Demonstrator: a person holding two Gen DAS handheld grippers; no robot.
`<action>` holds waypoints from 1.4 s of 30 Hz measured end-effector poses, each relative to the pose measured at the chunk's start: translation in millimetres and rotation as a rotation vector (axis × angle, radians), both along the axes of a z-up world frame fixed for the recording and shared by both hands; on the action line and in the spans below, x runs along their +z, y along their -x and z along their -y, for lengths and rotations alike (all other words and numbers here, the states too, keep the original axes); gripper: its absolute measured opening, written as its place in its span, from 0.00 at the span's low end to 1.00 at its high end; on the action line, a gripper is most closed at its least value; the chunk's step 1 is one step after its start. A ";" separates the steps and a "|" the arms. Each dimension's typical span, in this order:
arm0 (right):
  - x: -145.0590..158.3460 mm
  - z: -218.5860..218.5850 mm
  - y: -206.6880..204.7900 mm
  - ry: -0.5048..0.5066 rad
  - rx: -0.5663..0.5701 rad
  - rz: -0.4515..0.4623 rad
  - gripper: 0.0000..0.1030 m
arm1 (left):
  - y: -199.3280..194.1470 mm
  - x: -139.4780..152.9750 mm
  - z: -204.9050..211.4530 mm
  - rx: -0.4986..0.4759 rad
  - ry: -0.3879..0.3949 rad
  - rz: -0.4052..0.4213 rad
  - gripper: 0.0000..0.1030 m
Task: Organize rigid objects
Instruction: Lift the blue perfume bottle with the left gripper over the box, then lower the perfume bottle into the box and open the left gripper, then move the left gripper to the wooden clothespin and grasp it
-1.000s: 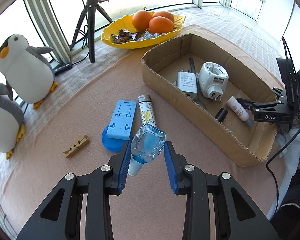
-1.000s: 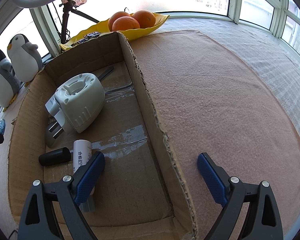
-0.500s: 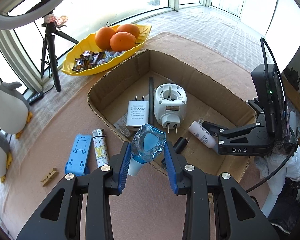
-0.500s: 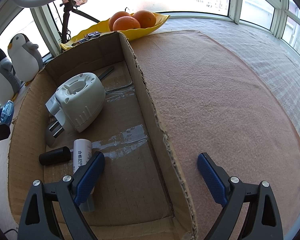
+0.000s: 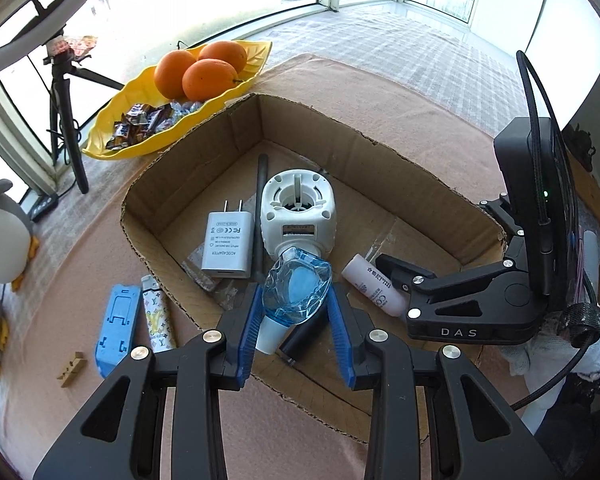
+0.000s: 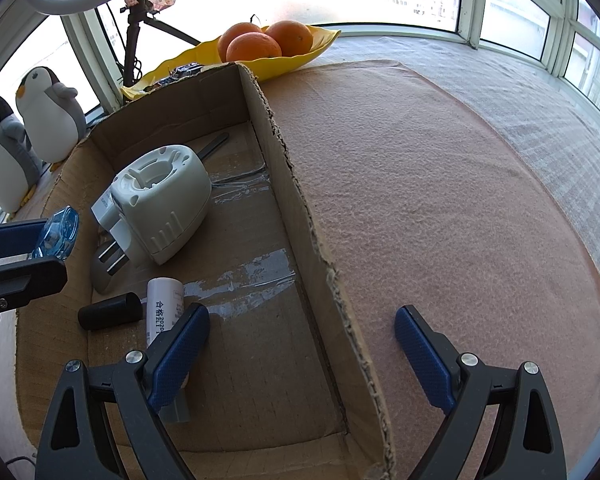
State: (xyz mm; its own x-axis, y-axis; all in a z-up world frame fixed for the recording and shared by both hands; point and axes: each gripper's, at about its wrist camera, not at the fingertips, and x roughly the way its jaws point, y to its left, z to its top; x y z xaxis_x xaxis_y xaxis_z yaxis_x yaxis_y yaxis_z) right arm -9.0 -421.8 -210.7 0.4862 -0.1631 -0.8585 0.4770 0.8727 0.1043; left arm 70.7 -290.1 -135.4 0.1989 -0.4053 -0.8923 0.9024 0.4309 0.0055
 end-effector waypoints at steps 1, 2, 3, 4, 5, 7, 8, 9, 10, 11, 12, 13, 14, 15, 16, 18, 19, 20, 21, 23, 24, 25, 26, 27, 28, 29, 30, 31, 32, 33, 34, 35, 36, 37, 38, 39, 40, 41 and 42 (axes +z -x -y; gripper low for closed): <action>0.0 0.0 0.1 0.000 0.000 0.000 0.89 | 0.1 -0.5 0.6 -0.001 -0.001 -0.002 0.31; -0.1 -0.1 0.1 0.000 0.000 0.001 0.89 | 0.1 -1.2 1.0 0.000 -0.003 -0.003 0.31; 0.0 0.0 0.0 0.000 0.000 0.000 0.89 | 0.2 -1.9 1.8 0.000 -0.004 -0.004 0.31; -0.1 -0.1 0.1 0.000 0.000 0.000 0.89 | 0.3 -2.4 2.3 -0.001 -0.006 -0.006 0.31; 0.0 0.0 0.0 0.000 0.000 0.000 0.89 | 0.3 -3.0 2.7 -0.003 -0.005 -0.007 0.31; 0.0 0.0 0.1 0.000 0.000 0.000 0.89 | 1.0 -3.2 3.7 -0.002 -0.005 -0.003 0.31; -0.1 -0.1 0.1 0.000 0.000 0.000 0.89 | 1.0 -3.4 4.6 0.002 -0.006 0.000 0.31; 0.0 0.0 0.1 0.000 0.000 0.000 0.89 | 0.4 -4.1 5.4 0.003 -0.010 -0.009 0.31; -0.1 -0.1 0.1 0.000 0.000 0.000 0.89 | -0.8 -5.3 6.1 0.000 -0.014 -0.027 0.32; 0.0 0.0 0.1 0.000 0.000 0.000 0.89 | -1.7 -6.0 6.3 0.003 -0.017 -0.036 0.33; 0.0 0.0 0.1 0.000 0.000 0.000 0.89 | -2.3 -5.6 6.0 0.007 -0.015 -0.031 0.39; -0.1 -0.1 0.2 0.000 0.000 0.000 0.89 | -2.1 -4.8 5.5 0.006 -0.011 -0.026 0.45; 0.0 0.0 0.2 0.000 0.000 0.000 0.89 | -1.9 -4.0 5.0 0.002 -0.006 -0.028 0.48; 0.0 0.0 0.1 -0.001 0.000 0.000 0.89 | -1.7 -3.3 4.5 0.001 -0.003 -0.030 0.51; 0.0 -0.4 0.0 0.000 0.000 0.000 0.89 | -1.5 -2.7 3.9 0.000 -0.002 -0.028 0.52; 0.2 -0.8 -0.1 -0.001 -0.001 0.000 0.89 | -0.5 -1.7 3.0 -0.004 0.001 -0.026 0.52; 0.2 -0.8 -0.1 -0.001 -0.001 0.001 0.89 | -0.1 -1.2 2.4 -0.005 0.002 -0.025 0.52; 0.2 -0.9 -0.2 -0.001 -0.001 0.000 0.89 | 0.0 -0.6 1.7 -0.005 0.004 -0.023 0.52; 0.2 -0.9 -0.1 -0.001 -0.001 0.001 0.89 | 0.0 0.3 0.5 -0.005 0.008 -0.021 0.52; 0.2 -0.8 -0.1 -0.001 -0.001 0.000 0.89 | -0.3 2.5 -3.0 -0.007 0.018 -0.020 0.52; 0.1 -0.9 0.0 -0.001 -0.001 0.000 0.89 | -0.8 4.0 -5.5 -0.009 0.024 -0.018 0.52; 0.1 -0.9 0.0 -0.001 -0.001 0.001 0.89 | -2.0 5.4 -8.3 -0.008 0.026 -0.014 0.52; 0.2 -0.8 -0.1 -0.001 -0.001 0.000 0.89 | -3.2 7.0 -12.1 -0.003 0.028 -0.009 0.52; 0.1 -0.8 0.0 -0.001 -0.001 0.000 0.89 | -5.2 8.8 -16.6 0.003 0.033 -0.004 0.52; 0.2 -0.8 0.0 -0.001 -0.001 0.001 0.89 | -7.7 10.5 -21.5 0.008 0.038 -0.002 0.52; 0.1 -1.0 0.0 -0.001 -0.001 0.000 0.89 | -10.5 11.7 -27.1 0.014 0.042 -0.001 0.52; 0.2 -0.8 0.0 -0.001 -0.001 0.000 0.89 | -13.9 12.7 -33.3 0.023 0.042 0.004 0.52; 0.1 -0.9 0.0 -0.001 0.000 0.000 0.89 | -17.5 13.1 -39.9 0.034 0.040 0.010 0.52; 0.2 -0.9 0.0 -0.001 0.000 0.000 0.89 | -21.8 12.9 -46.9 0.045 0.036 0.015 0.52; 0.2 -0.8 0.0 -0.001 -0.001 0.000 0.89 | -26.7 12.1 -54.2 0.060 0.030 0.021 0.52; 0.2 -0.8 0.0 -0.001 -0.001 0.000 0.89 | -32.7 11.1 -62.5 0.075 0.023 0.026 0.52; 0.1 -1.0 0.0 -0.001 -0.001 0.000 0.89 | -38.6 9.8 -71.1 0.091 0.016 0.030 0.52; 0.2 -0.9 0.0 -0.001 -0.001 0.000 0.89 | -44.7 8.3 -80.1 0.106 0.010 0.032 0.52; 0.2 -1.0 0.0 0.000 -0.001 0.000 0.89 | -50.5 6.7 -88.6 0.120 0.003 0.034 0.52; 0.1 -1.0 0.0 0.000 -0.001 0.000 0.89 | -56.5 4.6 -97.6 0.137 -0.009 0.041 0.52; 0.1 -0.9 0.1 -0.001 -0.001 0.000 0.89 | -62.3 2.2 -106.0 0.153 -0.023 0.051 0.52; 0.2 -0.8 0.1 -0.001 -0.001 0.000 0.89 | -67.9 -0.1 -113.6 0.168 -0.036 0.060 0.52; 0.2 -0.9 0.1 -0.001 -0.001 0.000 0.89 | -74.3 -3.1 -121.2 0.183 -0.049 0.066 0.52; -0.1 -1.5 0.2 0.000 -0.001 -0.001 0.89 | -80.1 -5.7 -128.3 0.198 -0.062 0.068 0.52</action>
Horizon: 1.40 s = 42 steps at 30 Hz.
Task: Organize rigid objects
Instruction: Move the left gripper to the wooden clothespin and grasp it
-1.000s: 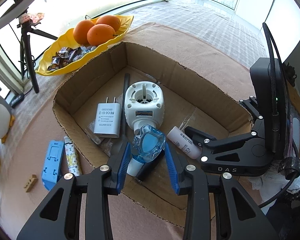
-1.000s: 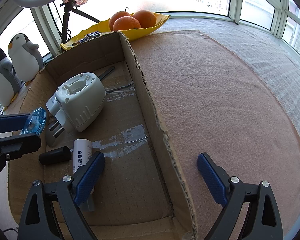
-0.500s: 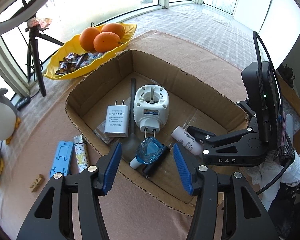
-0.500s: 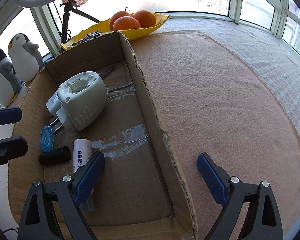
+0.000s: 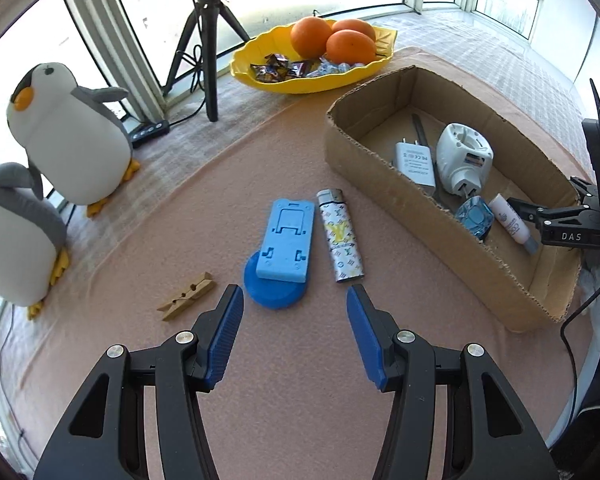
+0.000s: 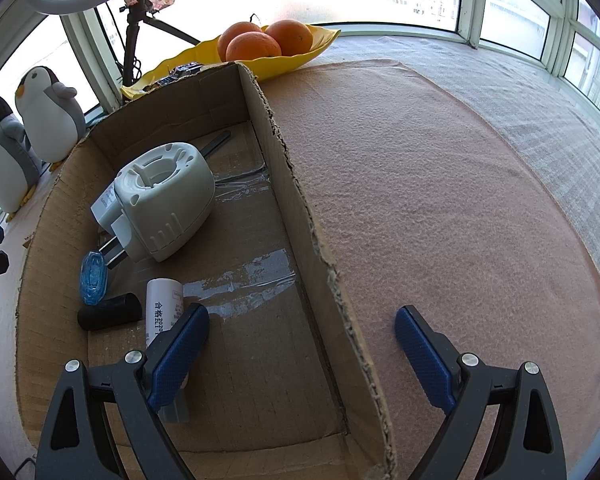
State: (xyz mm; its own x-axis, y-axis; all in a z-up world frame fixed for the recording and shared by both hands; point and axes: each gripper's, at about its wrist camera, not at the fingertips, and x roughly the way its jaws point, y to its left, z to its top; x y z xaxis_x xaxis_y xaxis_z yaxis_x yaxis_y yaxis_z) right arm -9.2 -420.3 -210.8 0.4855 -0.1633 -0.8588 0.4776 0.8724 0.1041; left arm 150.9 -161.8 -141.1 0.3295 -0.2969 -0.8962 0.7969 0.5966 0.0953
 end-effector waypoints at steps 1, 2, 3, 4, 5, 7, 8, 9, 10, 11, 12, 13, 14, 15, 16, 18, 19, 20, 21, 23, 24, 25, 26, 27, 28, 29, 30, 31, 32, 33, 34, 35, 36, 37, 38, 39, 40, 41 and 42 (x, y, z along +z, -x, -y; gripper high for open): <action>-0.1 -0.4 0.2 0.000 0.000 0.000 0.90 | -6.1 -2.0 -7.1 0.015 -0.008 -0.001 0.52; -0.2 -0.6 0.2 0.000 0.000 0.000 0.90 | -12.5 -3.8 -13.4 0.031 -0.014 -0.003 0.52; -0.2 -0.6 0.2 0.000 0.000 0.000 0.90 | -18.8 -5.4 -19.1 0.046 -0.020 -0.004 0.52; -0.2 -0.6 0.2 0.000 0.000 -0.001 0.90 | -24.6 -6.7 -24.2 0.059 -0.027 -0.002 0.52; -0.3 -0.9 0.3 0.000 -0.001 -0.001 0.90 | -30.6 -7.4 -29.9 0.073 -0.032 -0.002 0.52; -1.0 -1.2 0.1 0.001 -0.001 -0.003 0.90 | -40.4 -9.4 -36.5 0.088 -0.039 -0.006 0.52; -1.2 -1.5 0.2 0.001 -0.001 -0.004 0.90 | -44.5 -10.3 -39.4 0.093 -0.044 -0.004 0.52; -1.7 -1.5 -0.1 0.001 -0.002 -0.005 0.91 | -48.3 -11.9 -40.6 0.096 -0.052 0.002 0.52; -1.9 -1.4 -0.5 0.000 -0.002 -0.006 0.91 | -52.0 -13.4 -41.4 0.097 -0.061 0.007 0.52; -2.1 -1.6 -0.2 0.000 -0.003 -0.007 0.91 | -55.1 -15.2 -42.3 0.096 -0.066 0.007 0.52; -2.4 -1.2 -1.2 0.000 -0.003 -0.008 0.91 | -57.9 -17.3 -42.3 0.095 -0.071 0.006 0.52; -2.5 -1.2 -1.4 0.000 -0.004 -0.009 0.91 | -59.8 -19.2 -42.2 0.093 -0.077 0.006 0.52; -2.5 -0.8 -1.9 0.000 -0.004 -0.011 0.91 | -62.0 -21.5 -41.9 0.090 -0.082 0.007 0.52; -2.4 -0.4 -2.5 0.000 -0.004 -0.012 0.92 | -64.4 -24.0 -41.5 0.089 -0.086 0.005 0.52; -2.5 -0.5 -2.8 0.000 -0.004 -0.014 0.92 | -66.6 -26.2 -41.3 0.087 -0.089 0.000 0.52; -2.3 0.0 -2.8 0.000 -0.005 -0.016 0.92 | -70.4 -29.8 -40.9 0.081 -0.090 -0.010 0.52; -2.3 0.2 -2.8 0.000 -0.005 -0.016 0.93 | -71.9 -31.0 -40.1 0.077 -0.093 -0.013 0.52; -2.3 0.3 -2.6 0.000 -0.006 -0.017 0.93 | -73.4 -32.4 -39.6 0.075 -0.097 -0.013 0.52; -2.2 0.6 -3.1 0.000 -0.007 -0.018 0.93 | -74.5 -33.7 -39.2 0.073 -0.101 -0.014 0.52; -2.4 1.2 -3.3 -0.002 -0.009 -0.019 0.93 | -77.0 -36.2 -38.0 0.066 -0.104 -0.021 0.52; -2.4 1.3 -3.7 -0.002 -0.010 -0.019 0.93 | -77.7 -37.1 -37.3 0.062 -0.104 -0.023 0.52; -2.5 1.4 -4.0 -0.002 -0.010 -0.020 0.93 | -78.2 -38.1 -36.7 0.056 -0.106 -0.026 0.52; -2.4 1.4 -4.0 -0.002 -0.011 -0.021 0.94 | -79.4 -39.4 -35.5 0.051 -0.110 -0.029 0.52; -2.4 1.4 -4.0 -0.002 -0.010 -0.021 0.94 | -80.0 -40.7 -34.6 0.048 -0.116 -0.025 0.52; -2.4 1.4 -4.0 -0.002 -0.010 -0.021 0.94 | -80.4 -41.8 -33.8 0.044 -0.121 -0.022 0.51; -2.4 1.3 -4.1 -0.002 -0.010 -0.020 0.94 | -81.0 -43.1 -32.9 0.040 -0.122 -0.025 0.51; -2.4 1.4 -4.1 -0.002 -0.010 -0.021 0.94 | -81.3 -44.1 -32.3 0.036 -0.121 -0.031 0.51; -2.4 1.4 -4.1 -0.002 -0.010 -0.021 0.94 | -81.7 -45.0 -31.7 0.032 -0.121 -0.032 0.51; -2.3 1.4 -4.0 -0.002 -0.010 -0.020 0.94 | -81.7 -46.2 -30.9 0.029 -0.123 -0.032 0.51; -2.3 1.3 -4.2 -0.002 -0.010 -0.020 0.94 | -82.0 -47.5 -30.2 0.025 -0.126 -0.033 0.47; -2.3 1.4 -4.2 -0.002 -0.011 -0.021 0.94 | -82.5 -49.1 -29.5 0.024 -0.128 -0.039 0.43; -2.3 1.5 -4.0 -0.002 -0.011 -0.021 0.94 | -83.1 -50.5 -29.1 0.024 -0.131 -0.043 0.41; -2.2 1.4 -4.3 -0.002 -0.010 -0.020 0.94 | -84.0 -52.2 -28.6 0.026 -0.135 -0.044 0.40; -2.2 1.4 -4.1 -0.002 -0.010 -0.020 0.94 | -84.7 -53.5 -28.7 0.027 -0.137 -0.047 0.39; -2.2 1.4 -4.3 -0.002 -0.010 -0.020 0.94 | -85.0 -54.1 -28.9 0.026 -0.132 -0.054 0.37; -2.2 1.4 -4.4 -0.002 -0.010 -0.020 0.94 | -85.1 -53.8 -29.1 0.024 -0.123 -0.059 0.33; -2.2 1.5 -4.1 -0.002 -0.011 -0.020 0.94 | -84.9 -53.9 -29.3 0.024 -0.119 -0.063 0.31; -2.1 1.4 -4.5 -0.002 -0.010 -0.020 0.94 | -84.5 -54.2 -29.6 0.025 -0.117 -0.065 0.30; -2.1 1.4 -4.5 -0.002 -0.010 -0.021 0.94 | -83.9 -54.3 -30.0 0.026 -0.114 -0.067 0.27</action>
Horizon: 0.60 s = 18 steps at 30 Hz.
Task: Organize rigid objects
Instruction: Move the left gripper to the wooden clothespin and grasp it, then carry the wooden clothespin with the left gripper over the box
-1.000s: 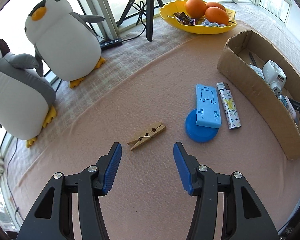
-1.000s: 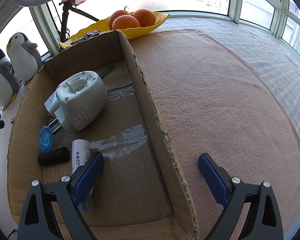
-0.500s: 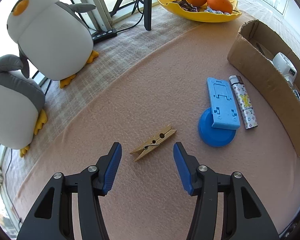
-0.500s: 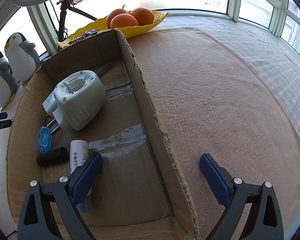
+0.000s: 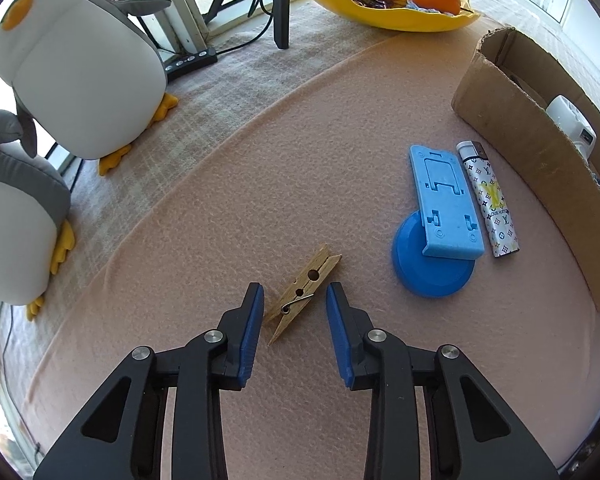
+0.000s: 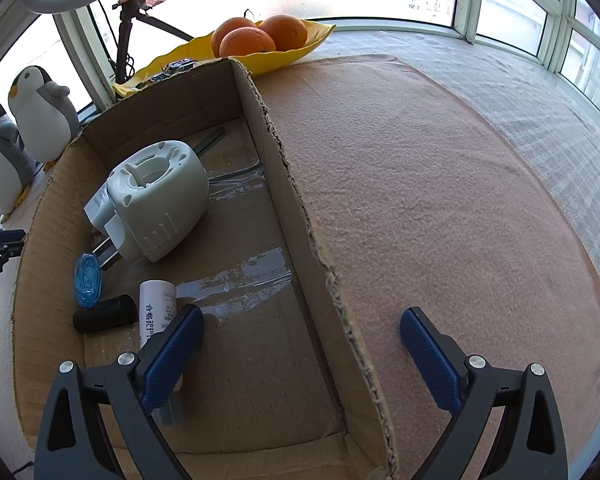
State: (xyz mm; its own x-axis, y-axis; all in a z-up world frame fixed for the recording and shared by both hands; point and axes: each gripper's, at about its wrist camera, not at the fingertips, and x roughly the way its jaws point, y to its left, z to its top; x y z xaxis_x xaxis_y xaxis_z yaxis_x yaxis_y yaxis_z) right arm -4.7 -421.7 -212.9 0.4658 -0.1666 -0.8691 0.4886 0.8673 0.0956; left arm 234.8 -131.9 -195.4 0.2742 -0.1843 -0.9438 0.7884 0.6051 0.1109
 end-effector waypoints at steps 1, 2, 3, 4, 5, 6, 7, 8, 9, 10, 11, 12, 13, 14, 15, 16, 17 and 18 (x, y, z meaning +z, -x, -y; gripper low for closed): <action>0.0 0.0 0.1 0.000 0.000 0.000 0.94 | 0.8 0.0 -0.5 0.003 0.004 -0.004 0.23; 0.0 0.1 0.3 0.000 0.000 0.000 0.94 | 2.1 -0.2 -0.9 0.005 0.009 -0.007 0.21; 0.1 0.0 -0.1 0.000 0.000 0.000 0.94 | 2.7 -0.9 -1.2 0.009 0.011 -0.007 0.19; 0.1 0.1 0.0 0.000 0.000 0.000 0.94 | 3.4 -1.1 -1.9 0.017 0.014 -0.007 0.17; 0.1 0.0 0.0 0.000 0.000 0.001 0.94 | 4.7 -0.8 -3.2 0.033 0.022 -0.010 0.16; 0.1 0.0 0.0 0.000 0.000 0.001 0.94 | 4.5 -1.1 -4.1 0.050 0.032 -0.016 0.14; 0.1 0.1 0.0 0.000 0.000 0.000 0.94 | 4.9 -1.2 -5.4 0.068 0.042 -0.019 0.12; 0.1 0.1 0.0 0.000 0.000 0.000 0.94 | 5.9 -1.2 -6.6 0.087 0.050 -0.021 0.12; 0.1 0.0 -0.1 0.000 0.000 0.000 0.94 | 7.4 -1.0 -7.8 0.104 0.056 -0.021 0.11; 0.1 0.1 0.0 -0.001 0.000 0.000 0.94 | 9.2 -1.0 -9.1 0.121 0.063 -0.020 0.11; 0.2 0.0 -0.1 0.000 0.001 0.000 0.94 | 11.6 -1.2 -10.2 0.136 0.070 -0.018 0.11; 0.2 -0.1 -0.2 0.000 0.000 0.000 0.94 | 14.5 -1.2 -11.3 0.151 0.075 -0.014 0.11; 0.2 0.1 -0.1 0.000 0.000 0.001 0.94 | 18.2 -0.8 -13.3 0.172 0.085 -0.017 0.11; 0.1 0.0 0.0 -0.001 0.000 0.001 0.94 | 21.3 -0.8 -16.2 0.199 0.107 -0.030 0.11; 0.2 0.4 0.0 -0.001 0.000 0.002 0.94 | 24.8 -0.9 -19.9 0.231 0.132 -0.043 0.11; 0.3 0.8 0.4 -0.002 -0.001 0.003 0.94 | 28.7 -1.0 -22.9 0.257 0.149 -0.048 0.11; 0.4 0.9 0.5 -0.002 -0.001 0.004 0.95 | 34.2 -0.5 -26.3 0.282 0.166 -0.050 0.11; 0.5 1.0 0.8 -0.002 0.000 0.004 0.95 | 39.0 -0.3 -29.4 0.307 0.186 -0.056 0.11</action>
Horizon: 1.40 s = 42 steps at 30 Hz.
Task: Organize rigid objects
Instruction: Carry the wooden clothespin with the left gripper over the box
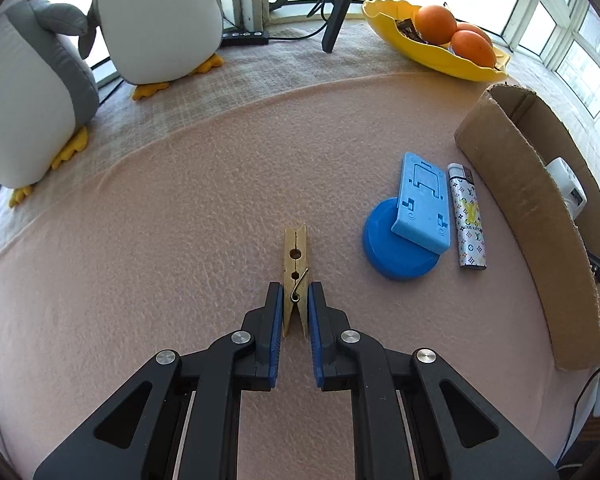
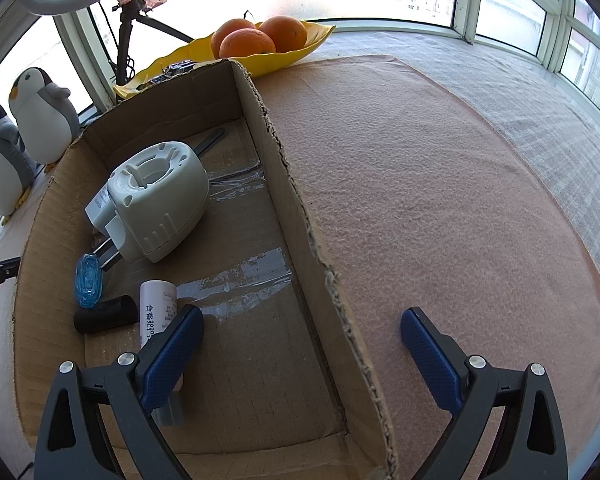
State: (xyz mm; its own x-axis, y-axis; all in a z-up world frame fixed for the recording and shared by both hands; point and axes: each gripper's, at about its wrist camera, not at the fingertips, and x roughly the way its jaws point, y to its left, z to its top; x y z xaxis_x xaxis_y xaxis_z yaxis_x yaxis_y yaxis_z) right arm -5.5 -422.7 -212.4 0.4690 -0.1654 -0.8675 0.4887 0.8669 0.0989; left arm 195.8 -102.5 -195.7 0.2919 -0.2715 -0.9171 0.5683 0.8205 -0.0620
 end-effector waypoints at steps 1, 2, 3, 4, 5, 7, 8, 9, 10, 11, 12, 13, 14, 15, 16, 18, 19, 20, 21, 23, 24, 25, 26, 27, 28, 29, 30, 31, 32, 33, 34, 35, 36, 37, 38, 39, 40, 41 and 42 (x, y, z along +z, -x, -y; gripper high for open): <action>0.1 0.1 0.2 0.000 0.001 0.000 0.95 | 5.2 -0.2 -2.2 0.020 0.024 -0.014 0.11; 0.3 0.3 0.3 0.000 0.003 0.000 0.95 | 11.2 0.1 -3.2 0.030 0.042 -0.020 0.11; 0.6 0.2 0.1 0.000 0.005 -0.001 0.94 | 17.4 0.7 -5.0 0.035 0.047 -0.018 0.11; 0.7 0.2 0.8 0.000 0.006 -0.001 0.95 | 23.0 1.4 -5.9 0.041 0.047 -0.011 0.11; 0.8 0.2 1.1 0.000 0.007 0.000 0.95 | 28.0 1.4 -4.2 0.046 0.053 -0.008 0.11; 0.9 -0.2 1.3 0.000 0.007 0.002 0.95 | 36.1 0.8 -6.8 0.063 0.079 -0.020 0.11; 1.0 -0.3 1.3 0.000 0.007 0.002 0.95 | 40.5 1.7 -9.2 0.076 0.091 -0.028 0.11; 0.8 -1.0 0.6 0.000 0.007 0.003 0.94 | 44.1 1.6 -10.5 0.085 0.098 -0.034 0.11; 0.9 -1.1 0.7 0.000 0.008 0.003 0.95 | 47.5 1.0 -10.2 0.090 0.102 -0.038 0.11; 0.9 -1.4 0.6 0.001 0.009 0.003 0.95 | 49.7 1.0 -10.3 0.095 0.108 -0.040 0.11; 1.1 -1.6 1.3 0.001 0.009 0.004 0.94 | 52.9 2.0 -10.3 0.097 0.117 -0.043 0.11; 1.2 -1.7 1.6 0.001 0.010 0.006 0.95 | 55.3 3.6 -9.5 0.099 0.122 -0.042 0.11; 1.4 -1.8 1.8 0.001 0.009 0.007 0.94 | 58.2 5.9 -8.0 0.098 0.122 -0.036 0.11; 1.4 -1.9 2.1 0.001 0.008 0.007 0.95 | 61.2 9.4 -6.2 0.095 0.123 -0.027 0.11; 1.4 -2.0 2.4 0.001 0.008 0.008 0.95 | 64.9 13.7 -4.0 0.088 0.125 -0.017 0.11; 1.3 -2.1 2.2 0.002 0.008 0.007 0.95 | 71.1 21.6 3.6 0.066 0.124 0.001 0.11; 1.4 -2.4 2.0 0.003 0.009 0.005 0.95 | 74.2 26.1 8.7 0.052 0.124 0.011 0.11; 1.5 -2.6 1.7 0.004 0.011 0.005 0.95 | 77.4 30.9 13.6 0.038 0.129 0.018 0.11; 1.5 -2.7 1.5 0.004 0.012 0.004 0.94 | 80.0 35.8 18.5 0.023 0.138 0.023 0.11; 1.5 -2.9 1.2 0.003 0.012 0.004 0.94 | 85.5 45.5 30.2 -0.011 0.157 0.031 0.11; 1.5 -2.9 0.8 0.003 0.012 0.003 0.95 | 88.7 49.7 36.5 -0.031 0.164 0.035 0.11; 1.4 -2.9 0.9 0.003 0.012 0.003 0.95 | 92.4 54.0 43.6 -0.053 0.170 0.040 0.11; 1.3 -3.0 0.4 0.003 0.013 0.002 0.95 | 96.0 57.6 51.3 -0.075 0.174 0.044 0.11; 1.3 -3.1 0.6 0.003 0.013 0.002 0.95 | 99.4 60.1 59.2 -0.098 0.178 0.046 0.11; 1.3 -3.0 0.7 0.002 0.012 0.002 0.95 | 103.0 62.3 66.7 -0.121 0.184 0.045 0.11; 1.2 -3.2 0.7 0.002 0.011 0.002 0.95 | 106.5 64.2 73.9 -0.142 0.190 0.042 0.11; 1.1 -3.3 0.7 0.002 0.011 0.002 0.95 | 109.8 65.8 81.3 -0.162 0.196 0.038 0.11; 1.1 -3.3 0.6 0.002 0.011 0.002 0.95 | 113.2 66.6 88.5 -0.182 0.199 0.034 0.11; 1.1 -3.3 0.6 0.002 0.012 0.002 0.95 | 117.2 67.4 96.0 -0.201 0.199 0.033 0.11; 1.1 -3.3 0.6 0.002 0.012 0.002 0.95 | 119.5 67.4 103.5 -0.217 0.196 0.032 0.11; 1.1 -3.3 0.6 0.002 0.012 0.002 0.95 | 122.8 67.2 109.4 -0.230 0.193 0.032 0.11; 1.0 -3.4 0.7 0.002 0.012 0.001 0.95 | 124.5 66.5 114.8 -0.240 0.191 0.030 0.11; 1.1 -3.4 0.7 0.002 0.011 0.002 0.95 | 126.5 65.6 119.7 -0.249 0.189 0.025 0.11; 1.1 -3.4 0.7 0.002 0.011 0.002 0.95 | 127.6 64.1 123.9 -0.256 0.187 0.019 0.11; 1.1 -3.4 0.6 0.002 0.011 0.002 0.95 | 128.7 62.7 127.5 -0.261 0.185 0.014 0.11; 1.0 -3.4 0.7 0.002 0.011 0.002 0.95 | 129.8 61.4 131.0 -0.267 0.182 0.010 0.11; 1.0 -3.6 0.7 0.002 0.011 0.001 0.95 | 131.0 60.8 133.7 -0.274 0.178 0.012 0.11; 0.6 -3.9 1.1 0.002 0.012 0.000 0.95 | 133.1 60.8 136.7 -0.280 0.173 0.013 0.11; 0.4 -4.1 1.2 0.001 0.012 0.000 0.95 | 133.8 60.3 138.8 -0.282 0.169 0.013 0.11</action>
